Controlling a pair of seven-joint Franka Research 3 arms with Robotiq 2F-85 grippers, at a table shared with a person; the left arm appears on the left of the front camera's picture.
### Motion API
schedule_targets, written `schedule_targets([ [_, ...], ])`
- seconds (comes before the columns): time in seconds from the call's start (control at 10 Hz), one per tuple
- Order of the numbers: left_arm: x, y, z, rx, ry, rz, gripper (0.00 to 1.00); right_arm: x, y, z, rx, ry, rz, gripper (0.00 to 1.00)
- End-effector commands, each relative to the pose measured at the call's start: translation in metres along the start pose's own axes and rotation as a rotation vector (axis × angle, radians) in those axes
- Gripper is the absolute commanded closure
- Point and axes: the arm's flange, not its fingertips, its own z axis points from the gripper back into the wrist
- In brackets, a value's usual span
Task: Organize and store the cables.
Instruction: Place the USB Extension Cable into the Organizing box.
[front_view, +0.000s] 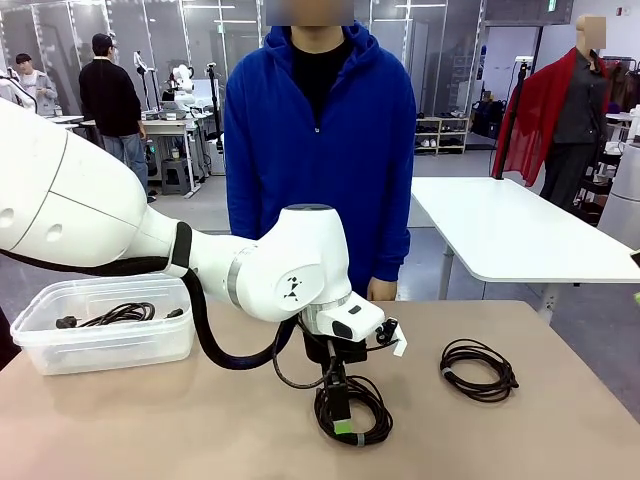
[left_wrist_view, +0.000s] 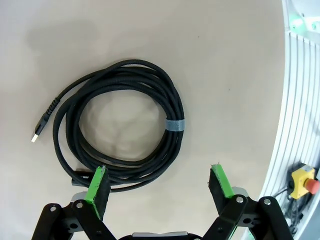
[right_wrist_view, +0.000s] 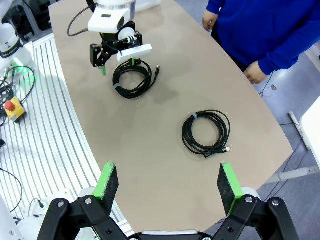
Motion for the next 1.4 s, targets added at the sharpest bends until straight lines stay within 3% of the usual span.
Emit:
schedule_targets([
  [0.0, 0.0, 0.0, 0.0, 0.0, 0.0, 0.001, 0.0, -0.001, 0.0, 0.0, 0.0, 0.0, 0.001, 0.0],
  [0.1, 0.011, 0.005, -0.012, 0.035, 0.019, 0.064, 0.0, -0.001, 0.0, 0.0, 0.0, 0.0, 0.001, 0.0],
  [0.4, 0.038, 0.008, -0.032, 0.083, 0.002, 0.071, 0.0, -0.001, 0.0, 0.0, 0.0, 0.0, 0.001, 0.0],
  [0.8, 0.044, 0.009, -0.047, 0.078, 0.055, 0.147, 0.0, -0.001, 0.0, 0.0, 0.0, 0.0, 0.001, 0.0],
  [1.2, 0.045, -0.007, -0.046, 0.064, 0.087, 0.111, 0.0, -0.001, 0.0, 0.0, 0.0, 0.0, 0.001, 0.0],
  [1.3, 0.044, -0.008, -0.046, 0.065, 0.092, 0.12, 0.13, -0.001, 0.0, 0.0, 0.0, 0.0, 0.001, 0.0],
])
